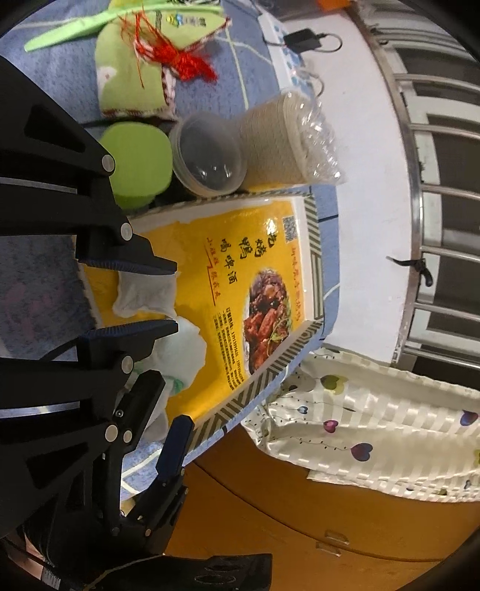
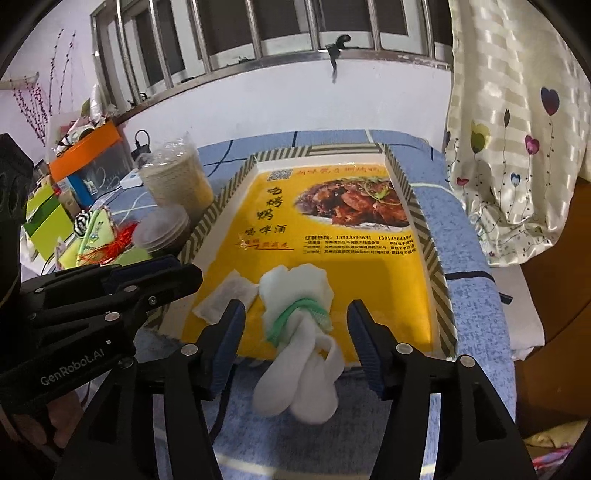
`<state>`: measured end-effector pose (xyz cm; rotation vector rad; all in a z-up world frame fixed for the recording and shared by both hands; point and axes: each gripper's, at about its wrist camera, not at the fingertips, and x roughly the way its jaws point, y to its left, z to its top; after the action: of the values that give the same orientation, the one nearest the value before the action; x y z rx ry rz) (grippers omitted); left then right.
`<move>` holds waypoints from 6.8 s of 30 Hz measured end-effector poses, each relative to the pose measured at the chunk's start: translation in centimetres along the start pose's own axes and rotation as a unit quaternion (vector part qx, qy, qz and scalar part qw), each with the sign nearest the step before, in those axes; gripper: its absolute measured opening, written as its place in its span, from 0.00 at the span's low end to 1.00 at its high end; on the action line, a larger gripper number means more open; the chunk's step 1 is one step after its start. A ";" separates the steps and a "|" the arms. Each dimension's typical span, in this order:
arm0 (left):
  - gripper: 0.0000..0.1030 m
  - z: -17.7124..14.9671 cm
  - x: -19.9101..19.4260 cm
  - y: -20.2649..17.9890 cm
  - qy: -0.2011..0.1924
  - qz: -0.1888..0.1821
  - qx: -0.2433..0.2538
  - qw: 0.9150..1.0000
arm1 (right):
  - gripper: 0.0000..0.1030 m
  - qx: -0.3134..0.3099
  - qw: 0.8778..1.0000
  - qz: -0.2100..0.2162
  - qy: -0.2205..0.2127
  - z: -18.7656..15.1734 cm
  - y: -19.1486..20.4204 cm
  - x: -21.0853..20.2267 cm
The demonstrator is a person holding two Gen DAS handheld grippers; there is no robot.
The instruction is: Organize soft objects
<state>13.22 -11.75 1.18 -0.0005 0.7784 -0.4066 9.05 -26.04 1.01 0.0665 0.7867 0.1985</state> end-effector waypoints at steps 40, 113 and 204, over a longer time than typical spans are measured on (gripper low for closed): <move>0.23 -7.8 -10.4 12.1 -0.025 0.149 -0.116 0.982 | 0.57 -0.129 0.981 0.143 0.024 -1.7 16.0 0.4; 0.25 -10.0 -12.3 29.1 -0.069 0.194 -0.255 0.945 | 0.44 -0.171 0.944 0.251 0.128 1.0 29.3 13.1; 0.25 -3.1 -10.3 0.8 -0.068 0.044 -0.009 0.997 | 0.01 -0.022 0.985 0.141 -0.094 -0.1 5.1 -8.0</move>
<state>4.82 -6.90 5.83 -0.0118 0.6446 -0.3124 2.66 -22.63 7.19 0.1527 0.5819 0.4711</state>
